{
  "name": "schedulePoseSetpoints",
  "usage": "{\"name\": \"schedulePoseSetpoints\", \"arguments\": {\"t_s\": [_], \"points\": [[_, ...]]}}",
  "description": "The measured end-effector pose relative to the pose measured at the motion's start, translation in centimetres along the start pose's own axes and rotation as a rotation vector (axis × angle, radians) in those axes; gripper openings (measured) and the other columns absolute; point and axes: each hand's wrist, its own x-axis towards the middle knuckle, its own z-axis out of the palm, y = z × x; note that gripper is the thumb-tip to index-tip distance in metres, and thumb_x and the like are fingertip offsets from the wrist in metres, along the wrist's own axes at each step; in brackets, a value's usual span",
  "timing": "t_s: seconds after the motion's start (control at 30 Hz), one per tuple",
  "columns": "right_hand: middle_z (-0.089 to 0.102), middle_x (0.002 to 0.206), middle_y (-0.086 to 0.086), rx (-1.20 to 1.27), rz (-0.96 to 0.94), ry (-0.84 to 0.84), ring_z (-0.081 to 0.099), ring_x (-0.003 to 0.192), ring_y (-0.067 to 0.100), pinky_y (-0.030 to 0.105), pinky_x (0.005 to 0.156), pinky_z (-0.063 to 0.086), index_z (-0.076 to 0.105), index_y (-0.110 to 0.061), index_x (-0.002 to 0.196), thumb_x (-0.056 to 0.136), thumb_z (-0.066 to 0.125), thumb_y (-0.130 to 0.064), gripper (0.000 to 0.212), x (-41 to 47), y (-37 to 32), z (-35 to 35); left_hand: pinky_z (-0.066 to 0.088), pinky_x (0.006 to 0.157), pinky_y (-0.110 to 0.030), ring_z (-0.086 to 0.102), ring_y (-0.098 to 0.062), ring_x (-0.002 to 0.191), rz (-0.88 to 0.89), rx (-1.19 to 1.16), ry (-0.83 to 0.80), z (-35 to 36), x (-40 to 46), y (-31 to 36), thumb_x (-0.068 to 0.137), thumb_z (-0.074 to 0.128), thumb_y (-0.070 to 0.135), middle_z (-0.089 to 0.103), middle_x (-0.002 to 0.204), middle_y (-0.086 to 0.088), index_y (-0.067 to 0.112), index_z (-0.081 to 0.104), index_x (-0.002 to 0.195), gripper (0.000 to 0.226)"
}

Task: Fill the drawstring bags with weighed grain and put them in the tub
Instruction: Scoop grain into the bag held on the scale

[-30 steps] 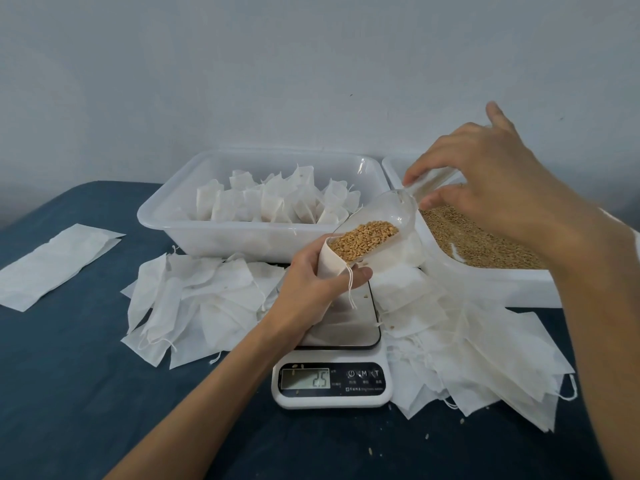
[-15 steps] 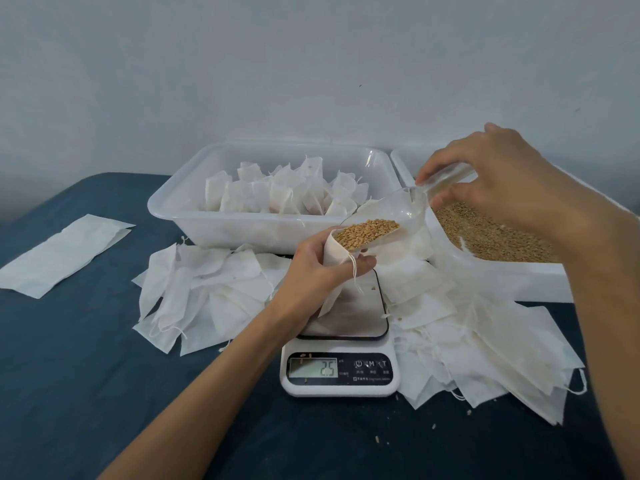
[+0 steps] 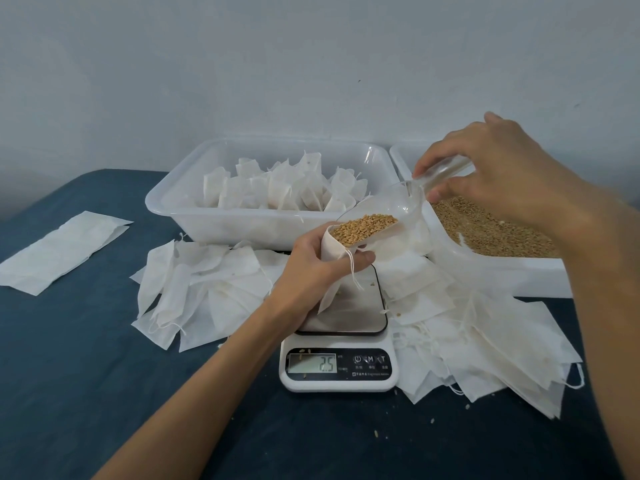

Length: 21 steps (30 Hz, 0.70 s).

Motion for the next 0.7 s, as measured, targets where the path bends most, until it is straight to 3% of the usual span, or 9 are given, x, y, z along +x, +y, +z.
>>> {"name": "schedulePoseSetpoints", "arguments": {"t_s": [0.23,0.4,0.5,0.7], "points": [[0.053,0.084,-0.032,-0.007,-0.004,0.017,0.031,0.091,-0.034,0.045,0.109,0.025,0.074,-0.03,0.102,0.079,0.084,-0.02,0.027,0.09,0.22,0.11,0.056,0.098,-0.035,0.07,-0.015,0.1,-0.003,0.001,0.004,-0.08,0.06,-0.39,0.087,0.083,0.008,0.077,0.11,-0.005,0.011,0.07,0.124,0.04],[0.061,0.088,-0.022,-0.004,-0.009,0.03,0.035,0.084,-0.005,0.041,0.115,0.019,0.073,-0.033,0.101,0.079,0.084,-0.022,0.027,0.18,0.51,0.33,0.056,0.1,-0.035,0.071,-0.013,0.1,0.012,-0.008,0.0,-0.19,0.14,-0.5,0.084,0.084,0.009,0.076,0.105,-0.003,0.01,0.07,0.123,0.042],[0.064,0.094,-0.016,-0.007,-0.002,0.026,0.042,0.095,0.006,0.035,0.119,0.01,0.072,-0.034,0.101,0.079,0.084,-0.023,0.027,0.17,0.5,0.27,0.055,0.102,-0.038,0.07,-0.013,0.1,0.012,-0.012,0.003,-0.16,0.18,-0.5,0.081,0.084,0.013,0.076,0.103,-0.002,0.01,0.07,0.123,0.045],[0.06,0.089,-0.019,-0.007,-0.003,0.038,0.034,0.081,-0.001,0.043,0.113,0.022,0.073,-0.032,0.102,0.079,0.084,-0.023,0.028,0.19,0.46,0.34,0.056,0.085,-0.021,0.074,-0.008,0.094,0.01,0.001,0.008,-0.24,0.32,-0.73,0.085,0.081,0.001,0.076,0.099,0.0,0.006,0.067,0.127,0.044]]}}
